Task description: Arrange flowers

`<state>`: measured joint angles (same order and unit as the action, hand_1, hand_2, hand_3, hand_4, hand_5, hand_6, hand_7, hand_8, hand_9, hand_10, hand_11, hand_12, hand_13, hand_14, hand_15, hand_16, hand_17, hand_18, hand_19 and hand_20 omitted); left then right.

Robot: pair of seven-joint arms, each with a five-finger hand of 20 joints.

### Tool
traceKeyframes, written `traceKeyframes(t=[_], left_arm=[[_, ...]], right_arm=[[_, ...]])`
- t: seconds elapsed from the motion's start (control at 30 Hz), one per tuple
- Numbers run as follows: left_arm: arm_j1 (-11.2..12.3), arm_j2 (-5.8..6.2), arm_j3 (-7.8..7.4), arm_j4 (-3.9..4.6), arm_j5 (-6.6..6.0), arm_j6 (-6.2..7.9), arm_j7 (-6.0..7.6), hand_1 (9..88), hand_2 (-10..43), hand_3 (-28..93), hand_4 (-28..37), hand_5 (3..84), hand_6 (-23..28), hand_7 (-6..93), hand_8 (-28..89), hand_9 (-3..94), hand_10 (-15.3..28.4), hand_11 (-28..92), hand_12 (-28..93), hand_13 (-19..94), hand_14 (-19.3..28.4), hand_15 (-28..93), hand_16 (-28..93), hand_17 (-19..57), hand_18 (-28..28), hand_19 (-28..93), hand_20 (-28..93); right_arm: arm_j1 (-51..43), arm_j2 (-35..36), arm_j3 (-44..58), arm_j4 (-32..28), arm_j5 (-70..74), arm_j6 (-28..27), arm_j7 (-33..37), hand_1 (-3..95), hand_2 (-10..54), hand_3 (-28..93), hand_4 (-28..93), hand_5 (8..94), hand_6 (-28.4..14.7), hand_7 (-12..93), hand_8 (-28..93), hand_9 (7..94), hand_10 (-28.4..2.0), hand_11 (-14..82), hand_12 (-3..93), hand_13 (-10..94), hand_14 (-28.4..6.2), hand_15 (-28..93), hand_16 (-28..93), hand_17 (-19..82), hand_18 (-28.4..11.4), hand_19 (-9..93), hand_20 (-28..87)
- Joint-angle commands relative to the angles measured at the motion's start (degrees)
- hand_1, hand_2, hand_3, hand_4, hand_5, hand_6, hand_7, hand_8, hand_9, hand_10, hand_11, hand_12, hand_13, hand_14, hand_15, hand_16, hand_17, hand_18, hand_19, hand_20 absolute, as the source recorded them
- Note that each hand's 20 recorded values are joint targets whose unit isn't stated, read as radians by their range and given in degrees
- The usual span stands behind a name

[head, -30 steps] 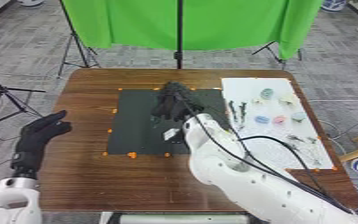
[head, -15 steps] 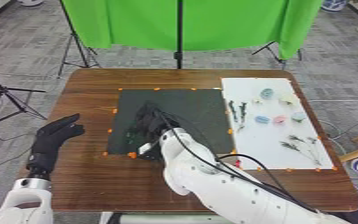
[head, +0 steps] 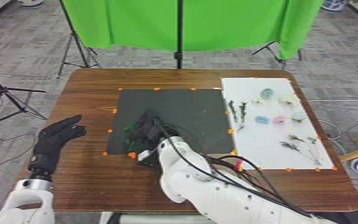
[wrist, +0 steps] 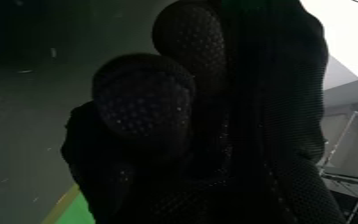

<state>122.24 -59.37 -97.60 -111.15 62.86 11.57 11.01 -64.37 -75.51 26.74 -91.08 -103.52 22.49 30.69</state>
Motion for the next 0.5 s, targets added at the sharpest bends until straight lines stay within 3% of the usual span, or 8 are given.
traceKeyframes(t=[0.03,0.5], left_arm=[[0.51,-0.62,-0.06,0.15,0.34,-0.77,-1.03,36.2,-1.0,62,-14.6,48.9,5.1,12.8,-6,50.4,13.9,26,14,41,18.6,31,0,8.5,15.3,23,27],[0.19,-0.77,-0.12,0.24,0.99,-1.85,-1.58,36.3,-1.2,62,-14.4,48.6,5.1,12.7,-6,50.0,13.9,25,14,41,18.5,30,0,8.0,15.4,23,27]], right_arm=[[-0.39,-0.49,-0.34,0.75,-1.39,2.16,0.0,88.9,-9.5,-28,46,85.7,-3.3,25,18,93.5,-10.9,23.4,32.7,94,-2.7,51,33,68,-10.8,90,42],[-1.01,-0.06,0.18,-0.48,0.57,-1.62,-0.2,83.1,-9.5,-28,47,85.4,-3.7,21,16,92.6,-12.8,26.0,26.2,94,-3.1,50,31,68,-10.4,89,42]])
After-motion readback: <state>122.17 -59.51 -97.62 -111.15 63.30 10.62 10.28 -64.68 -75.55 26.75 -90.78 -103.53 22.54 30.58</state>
